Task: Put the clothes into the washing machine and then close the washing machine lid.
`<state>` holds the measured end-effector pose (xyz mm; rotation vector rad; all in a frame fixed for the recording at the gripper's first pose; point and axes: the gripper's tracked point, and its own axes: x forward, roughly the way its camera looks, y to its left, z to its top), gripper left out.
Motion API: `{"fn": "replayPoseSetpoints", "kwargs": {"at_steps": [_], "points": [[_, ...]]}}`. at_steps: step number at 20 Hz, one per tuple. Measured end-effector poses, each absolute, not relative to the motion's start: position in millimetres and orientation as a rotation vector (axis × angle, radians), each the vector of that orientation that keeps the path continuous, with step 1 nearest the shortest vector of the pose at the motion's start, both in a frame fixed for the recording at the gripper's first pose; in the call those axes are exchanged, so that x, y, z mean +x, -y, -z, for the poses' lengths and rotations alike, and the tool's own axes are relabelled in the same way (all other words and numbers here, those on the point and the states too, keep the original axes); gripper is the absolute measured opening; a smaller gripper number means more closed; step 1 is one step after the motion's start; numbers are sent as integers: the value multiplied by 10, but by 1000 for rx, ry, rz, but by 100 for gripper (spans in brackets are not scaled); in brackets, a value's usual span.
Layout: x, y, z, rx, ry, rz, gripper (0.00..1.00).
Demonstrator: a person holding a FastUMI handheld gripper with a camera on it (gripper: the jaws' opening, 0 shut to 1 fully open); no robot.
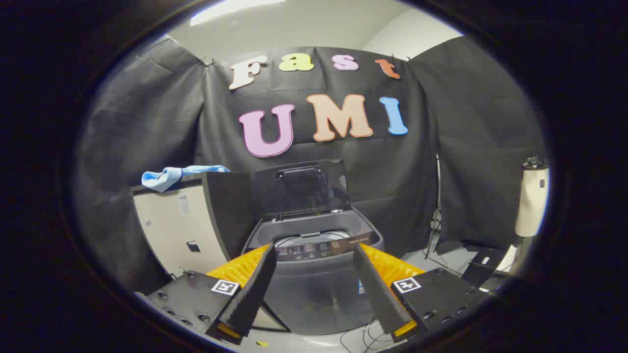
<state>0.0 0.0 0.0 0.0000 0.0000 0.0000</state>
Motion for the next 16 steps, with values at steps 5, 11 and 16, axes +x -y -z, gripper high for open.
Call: {"fn": "replayPoseSetpoints", "kwargs": {"at_steps": [5,11,16], "points": [[5,-118,-8,0,-5,-9,98],[86,-381,-135,5,6,-15,98],[167,-729,-319,-32,28,-30,98]]}}
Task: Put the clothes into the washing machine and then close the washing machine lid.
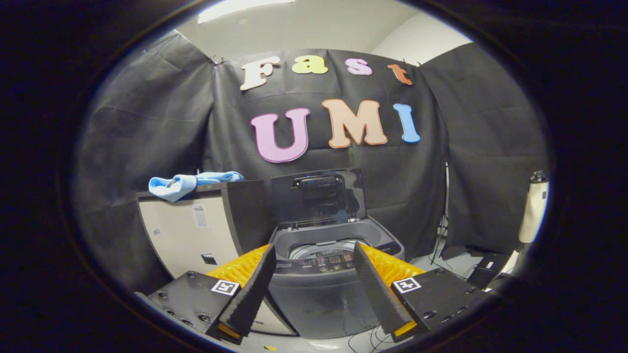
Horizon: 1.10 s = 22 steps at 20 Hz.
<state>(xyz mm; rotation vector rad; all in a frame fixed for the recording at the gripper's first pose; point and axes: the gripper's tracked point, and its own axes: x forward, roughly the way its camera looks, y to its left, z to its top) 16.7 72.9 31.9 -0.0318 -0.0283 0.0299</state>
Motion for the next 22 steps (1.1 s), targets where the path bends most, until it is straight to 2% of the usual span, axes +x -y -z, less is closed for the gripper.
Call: {"fn": "replayPoseSetpoints", "kwargs": {"at_steps": [10,18,22], "points": [[514,-1938,-1082,-159,61,-150,98],[898,-3384,-1708,-67,-2,-293,98],[1297,-3924,-1926,-223,28,-331,97]]}}
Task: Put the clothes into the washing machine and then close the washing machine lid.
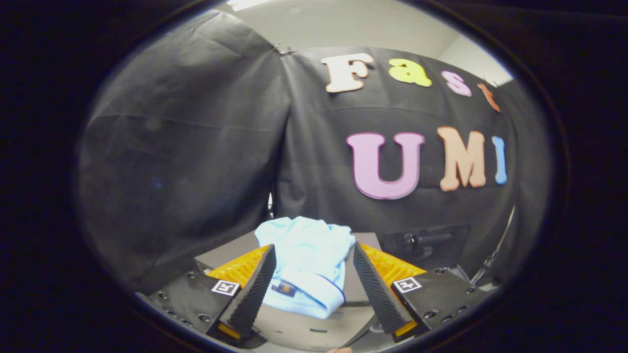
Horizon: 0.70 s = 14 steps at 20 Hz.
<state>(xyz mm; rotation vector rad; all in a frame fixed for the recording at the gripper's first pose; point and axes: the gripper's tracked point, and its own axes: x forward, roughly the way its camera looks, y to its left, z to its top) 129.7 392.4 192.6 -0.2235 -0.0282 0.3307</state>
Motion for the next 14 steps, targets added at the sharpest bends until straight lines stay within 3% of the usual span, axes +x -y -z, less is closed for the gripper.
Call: {"fn": "replayPoseSetpoints", "kwargs": {"at_steps": [4,14], "points": [[1755,-4286,-2012,-216,50,-303,97],[2788,-4497,-1147,-258,-353,-142,98]]}}
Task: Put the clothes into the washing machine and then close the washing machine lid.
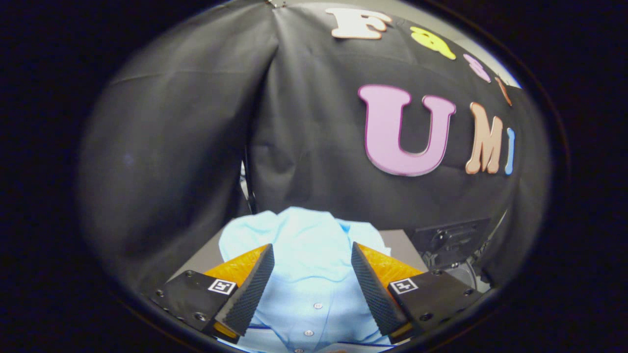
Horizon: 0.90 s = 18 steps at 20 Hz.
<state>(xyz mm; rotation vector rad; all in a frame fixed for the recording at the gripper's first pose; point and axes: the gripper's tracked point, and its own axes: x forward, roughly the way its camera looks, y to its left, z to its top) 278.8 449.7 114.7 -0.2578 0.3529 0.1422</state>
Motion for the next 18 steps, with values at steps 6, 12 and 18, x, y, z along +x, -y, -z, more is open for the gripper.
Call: {"fn": "replayPoseSetpoints", "kwargs": {"at_steps": [6,12,18], "points": [[2792,-4403,-679,-153,-606,-146,99],[2851,-4542,-645,-217,-596,-250,50],[2489,-4371,-819,-278,-557,-340,1]]}}
